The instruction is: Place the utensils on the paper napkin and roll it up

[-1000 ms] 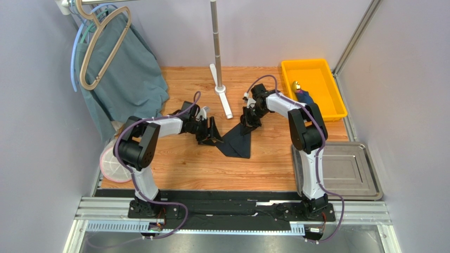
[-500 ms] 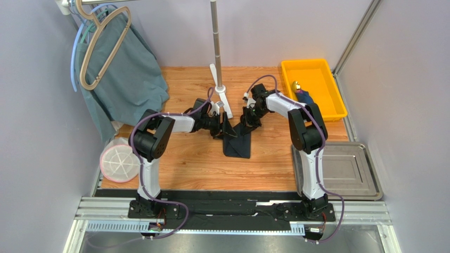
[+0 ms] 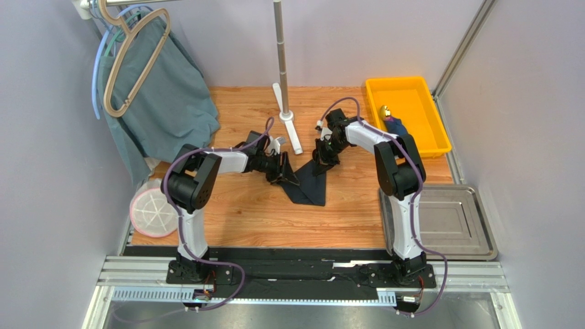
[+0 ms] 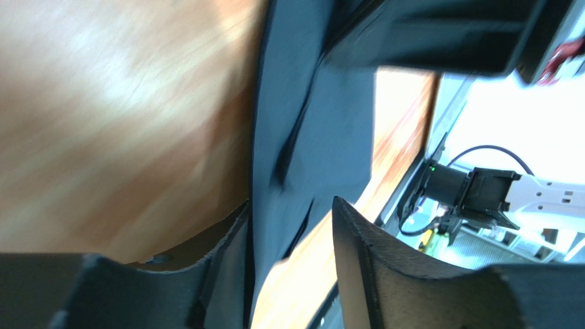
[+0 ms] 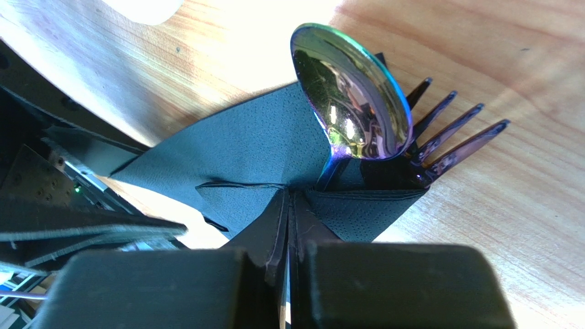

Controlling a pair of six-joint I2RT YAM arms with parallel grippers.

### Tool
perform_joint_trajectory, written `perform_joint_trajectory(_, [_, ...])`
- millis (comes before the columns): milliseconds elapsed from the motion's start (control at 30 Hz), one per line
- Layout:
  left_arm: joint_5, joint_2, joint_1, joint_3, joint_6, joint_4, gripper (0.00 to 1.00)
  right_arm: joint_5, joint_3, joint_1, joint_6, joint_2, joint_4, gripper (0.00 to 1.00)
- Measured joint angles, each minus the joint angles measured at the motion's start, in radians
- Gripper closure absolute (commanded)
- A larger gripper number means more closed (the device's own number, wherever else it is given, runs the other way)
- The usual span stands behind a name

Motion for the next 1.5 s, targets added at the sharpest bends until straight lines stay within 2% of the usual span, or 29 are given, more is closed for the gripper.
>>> perform_joint_trajectory(233, [-0.017,-0.056,0.040,-0.072,0.017,-0.063,0.87,0.002,0.000,0.000,0.002,0.000,0.000,1.00])
perform_joint_trajectory(367, [-0.009,-0.076,0.030,-0.074,0.005,-0.044,0.98,0.002,0.000,0.000,0.003,0.000,0.000,1.00])
perform_joint_trajectory(700, [0.027,-0.083,-0.064,-0.046,-0.121,0.090,1.00,0.005,0.000,0.000,0.010,0.000,0.000,1.00])
perform_joint_trajectory(900, [0.023,-0.002,-0.110,0.022,-0.174,0.142,1.00,0.008,0.000,0.001,0.016,0.000,-0.001,1.00])
perform_joint_trajectory(1000, [0.003,0.055,-0.120,0.062,-0.161,0.107,1.00,0.009,0.000,0.001,0.018,0.000,0.000,1.00])
perform_joint_trajectory(1133, [-0.040,0.102,-0.125,0.112,-0.108,-0.019,1.00,0.011,-0.003,0.002,0.018,-0.002,0.001,1.00])
perform_joint_trajectory(1267, [-0.074,0.103,-0.124,0.167,-0.026,-0.136,1.00,0.018,-0.020,0.004,0.024,-0.014,0.016,1.00])
perform_joint_trajectory(1500, [-0.103,0.084,-0.100,0.189,0.087,-0.251,1.00,0.021,-0.051,0.006,0.024,-0.036,0.028,0.98])
